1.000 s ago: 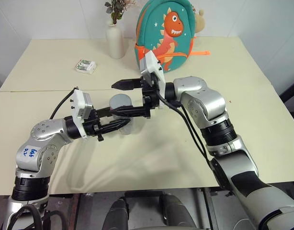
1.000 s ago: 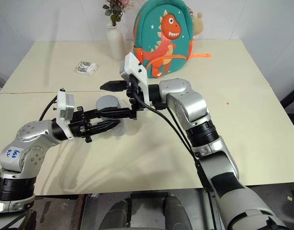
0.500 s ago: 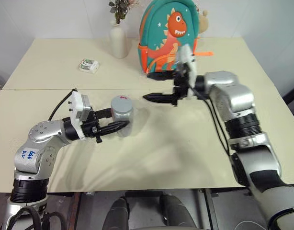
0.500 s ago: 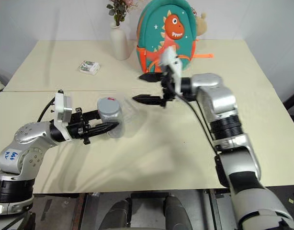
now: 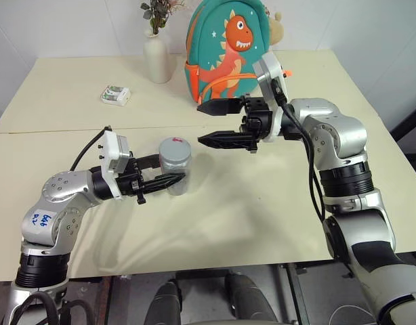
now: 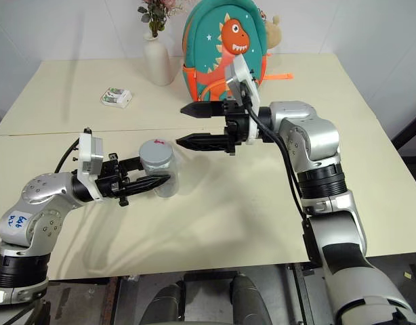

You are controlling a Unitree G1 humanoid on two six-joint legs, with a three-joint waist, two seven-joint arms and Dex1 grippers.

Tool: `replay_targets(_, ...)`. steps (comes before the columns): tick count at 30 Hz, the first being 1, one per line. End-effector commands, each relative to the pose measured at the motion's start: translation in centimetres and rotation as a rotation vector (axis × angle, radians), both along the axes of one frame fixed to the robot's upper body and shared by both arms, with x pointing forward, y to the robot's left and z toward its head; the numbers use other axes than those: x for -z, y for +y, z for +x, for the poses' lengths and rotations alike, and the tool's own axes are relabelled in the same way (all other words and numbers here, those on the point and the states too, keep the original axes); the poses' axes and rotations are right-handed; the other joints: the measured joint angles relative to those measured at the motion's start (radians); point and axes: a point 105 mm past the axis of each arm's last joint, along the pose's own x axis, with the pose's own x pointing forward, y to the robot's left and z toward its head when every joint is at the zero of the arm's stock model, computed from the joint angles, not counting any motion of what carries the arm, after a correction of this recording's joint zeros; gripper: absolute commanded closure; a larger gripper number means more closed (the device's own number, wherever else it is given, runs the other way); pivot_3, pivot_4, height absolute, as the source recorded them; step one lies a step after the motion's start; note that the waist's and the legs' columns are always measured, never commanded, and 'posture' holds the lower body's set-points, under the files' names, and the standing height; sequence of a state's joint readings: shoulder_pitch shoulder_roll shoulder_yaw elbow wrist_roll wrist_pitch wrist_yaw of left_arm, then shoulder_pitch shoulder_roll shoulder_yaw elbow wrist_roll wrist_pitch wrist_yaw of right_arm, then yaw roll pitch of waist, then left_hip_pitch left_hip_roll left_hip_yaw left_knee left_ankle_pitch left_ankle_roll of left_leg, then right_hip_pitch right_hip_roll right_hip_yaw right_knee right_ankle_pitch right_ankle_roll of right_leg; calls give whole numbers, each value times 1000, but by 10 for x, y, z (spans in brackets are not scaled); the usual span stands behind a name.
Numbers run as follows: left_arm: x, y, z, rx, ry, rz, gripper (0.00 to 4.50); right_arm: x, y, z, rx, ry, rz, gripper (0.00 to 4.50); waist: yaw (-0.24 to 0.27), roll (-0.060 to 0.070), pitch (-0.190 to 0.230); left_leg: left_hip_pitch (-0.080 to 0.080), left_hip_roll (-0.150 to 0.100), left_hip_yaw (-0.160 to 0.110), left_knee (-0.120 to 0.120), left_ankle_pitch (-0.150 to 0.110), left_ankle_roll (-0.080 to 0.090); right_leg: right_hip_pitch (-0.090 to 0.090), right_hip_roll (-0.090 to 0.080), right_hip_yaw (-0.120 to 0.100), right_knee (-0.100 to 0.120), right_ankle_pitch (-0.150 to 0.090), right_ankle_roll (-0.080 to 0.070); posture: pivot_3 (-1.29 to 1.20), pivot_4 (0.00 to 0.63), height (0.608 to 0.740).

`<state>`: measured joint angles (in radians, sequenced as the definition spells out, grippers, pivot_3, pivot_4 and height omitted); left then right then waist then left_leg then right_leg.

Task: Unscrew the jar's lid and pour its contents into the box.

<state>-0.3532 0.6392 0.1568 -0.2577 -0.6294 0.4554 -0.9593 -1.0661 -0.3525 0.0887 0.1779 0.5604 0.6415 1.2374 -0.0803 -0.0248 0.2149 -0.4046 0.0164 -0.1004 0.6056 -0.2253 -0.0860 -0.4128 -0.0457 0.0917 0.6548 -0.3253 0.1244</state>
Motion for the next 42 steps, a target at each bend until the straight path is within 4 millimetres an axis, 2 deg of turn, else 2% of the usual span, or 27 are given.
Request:
replay_targets(1, -12, -2, -1, 2, -58, -19, 2587, -4, 16, -13, -17, -17, 20, 11, 1, 0, 0, 0, 0, 0, 0, 0, 0, 0, 0, 0, 0, 0, 0, 0, 150, 740)
replay_targets(6, -14, -7, 2, 6, -68, -35, 2587, 6, 39, -14, 17, -33, -4, 11, 3, 0, 0, 0, 0, 0, 1, 0, 0, 0, 0, 0, 0, 0, 0, 0, 150, 740)
replay_targets(14, -16, -11, 3, 15, -74, -47, 2587, 3, 46, -4, 70, -66, -2, 11, 1, 0, 0, 0, 0, 0, 1, 0, 0, 0, 0, 0, 0, 0, 0, 0, 150, 740)
replay_targets(18, -15, -11, 2, 13, -70, -51, 2587, -3, 35, 6, 104, -76, 7, 11, 1, 0, 0, 0, 0, 0, 1, 0, 0, 0, 0, 0, 0, 0, 0, 0, 150, 740)
replay_targets(25, -15, -9, 3, 6, -72, -54, 2587, 6, 8, 18, 145, -73, -28, 11, 3, 0, 0, 0, 0, 0, 1, 0, 0, 0, 0, 0, 0, 0, 0, 0, 150, 740)
replay_targets(32, -15, -10, 3, 8, -73, -55, 2587, 5, -14, 26, 168, -60, -41, 11, 4, 0, 0, 0, 0, 0, 1, 0, 0, 0, 0, 0, 0, 0, 0, 0, 150, 740)
replay_targets(36, -15, -10, 3, 14, -73, -55, 2587, 5, -20, 24, 149, -50, -43, 11, -1, 0, 0, 0, 0, 0, 0, 0, 0, 0, 0, 0, 0, 0, 0, 0, 150, 740)
replay_targets(42, -14, -10, 1, 22, -72, -54, 2587, 8, -22, 10, 53, -24, -56, 11, 0, 0, 0, 0, 0, 0, 0, 0, 0, 0, 0, 0, 0, 0, 0, 0, 150, 740)
